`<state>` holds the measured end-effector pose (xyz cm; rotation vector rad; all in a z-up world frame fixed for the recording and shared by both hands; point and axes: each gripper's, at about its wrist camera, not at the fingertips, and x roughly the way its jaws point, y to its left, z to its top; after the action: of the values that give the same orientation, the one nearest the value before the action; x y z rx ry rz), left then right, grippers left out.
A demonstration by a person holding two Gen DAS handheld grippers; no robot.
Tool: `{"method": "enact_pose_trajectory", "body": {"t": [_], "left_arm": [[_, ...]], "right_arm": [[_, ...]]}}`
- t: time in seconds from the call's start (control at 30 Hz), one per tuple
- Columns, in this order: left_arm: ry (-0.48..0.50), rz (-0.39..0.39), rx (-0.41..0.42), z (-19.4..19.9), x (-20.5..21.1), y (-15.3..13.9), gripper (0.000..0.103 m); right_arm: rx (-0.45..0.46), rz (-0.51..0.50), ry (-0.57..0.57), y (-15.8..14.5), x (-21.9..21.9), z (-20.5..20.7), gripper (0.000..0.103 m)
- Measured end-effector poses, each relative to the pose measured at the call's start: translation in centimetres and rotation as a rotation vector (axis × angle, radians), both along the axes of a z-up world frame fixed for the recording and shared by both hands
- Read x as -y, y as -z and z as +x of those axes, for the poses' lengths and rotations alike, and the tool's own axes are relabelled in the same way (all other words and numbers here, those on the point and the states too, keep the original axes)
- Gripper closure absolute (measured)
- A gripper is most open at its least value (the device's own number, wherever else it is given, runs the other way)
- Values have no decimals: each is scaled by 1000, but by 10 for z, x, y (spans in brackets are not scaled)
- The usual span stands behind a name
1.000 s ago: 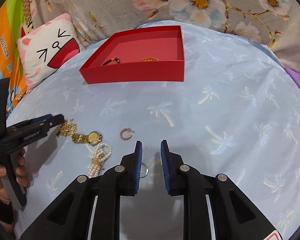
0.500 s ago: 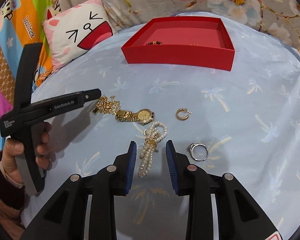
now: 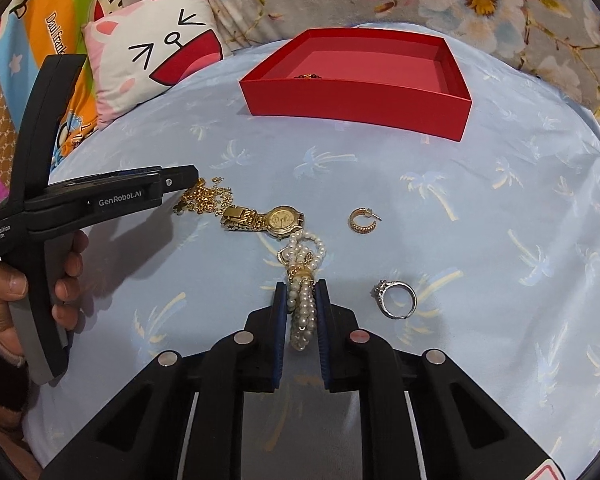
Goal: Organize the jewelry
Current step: 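Grasp the pearl bow pendant with the right tool while the left tool grasps a gold chain necklace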
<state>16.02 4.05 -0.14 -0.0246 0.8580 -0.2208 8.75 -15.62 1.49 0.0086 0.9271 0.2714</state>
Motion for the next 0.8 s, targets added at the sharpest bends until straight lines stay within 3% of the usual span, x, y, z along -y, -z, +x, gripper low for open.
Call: {"method": "enact_pose_trajectory", "body": {"t": [0.23,0.37,0.5,0.57,0.8], "left_arm": [[48,90,7,-1,18,1,56],[79,110,17,-3,24,1,71],[99,78,14,-4,25,1,85],[106,42,6,-4,23,1,98],[128,-139,-43,-2,8,0,99]], "right_arm": [[-5,10,3,0,1,0,90],[-6,14,3,0,2,1,90],[-7,15,4,0,2,1,90],[-7,15,5,0,2,1,90],[-6,23,19,0,6,1,90]]}}
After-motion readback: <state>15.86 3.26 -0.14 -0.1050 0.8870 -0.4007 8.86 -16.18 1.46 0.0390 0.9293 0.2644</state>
